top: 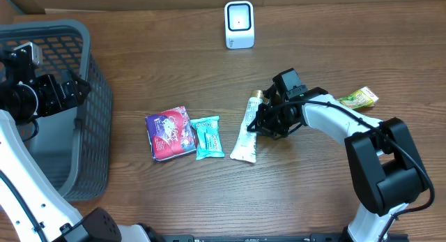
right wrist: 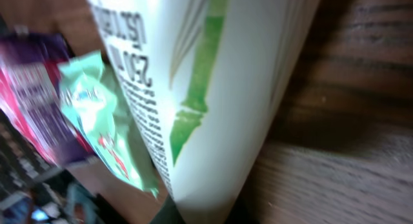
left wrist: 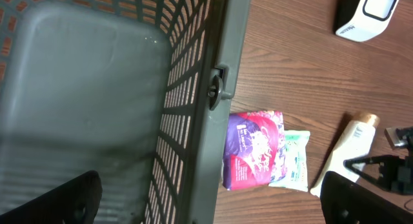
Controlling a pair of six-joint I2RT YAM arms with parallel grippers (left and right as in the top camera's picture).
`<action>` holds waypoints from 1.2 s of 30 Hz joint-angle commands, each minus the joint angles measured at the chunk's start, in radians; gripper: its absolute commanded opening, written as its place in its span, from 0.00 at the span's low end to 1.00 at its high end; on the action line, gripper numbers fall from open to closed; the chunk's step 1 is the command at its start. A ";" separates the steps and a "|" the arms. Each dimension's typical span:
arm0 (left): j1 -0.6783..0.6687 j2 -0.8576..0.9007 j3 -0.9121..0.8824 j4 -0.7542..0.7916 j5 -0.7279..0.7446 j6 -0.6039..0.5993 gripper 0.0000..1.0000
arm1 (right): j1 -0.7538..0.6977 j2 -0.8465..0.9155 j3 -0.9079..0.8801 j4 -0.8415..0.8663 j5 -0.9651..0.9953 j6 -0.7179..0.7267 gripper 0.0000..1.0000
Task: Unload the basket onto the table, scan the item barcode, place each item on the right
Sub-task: 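Lift the white tube and hold it up to the white scanner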
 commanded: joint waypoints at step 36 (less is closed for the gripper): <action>-0.002 0.006 0.002 0.001 -0.002 0.003 1.00 | 0.001 -0.398 0.315 -0.172 -0.369 -0.305 0.03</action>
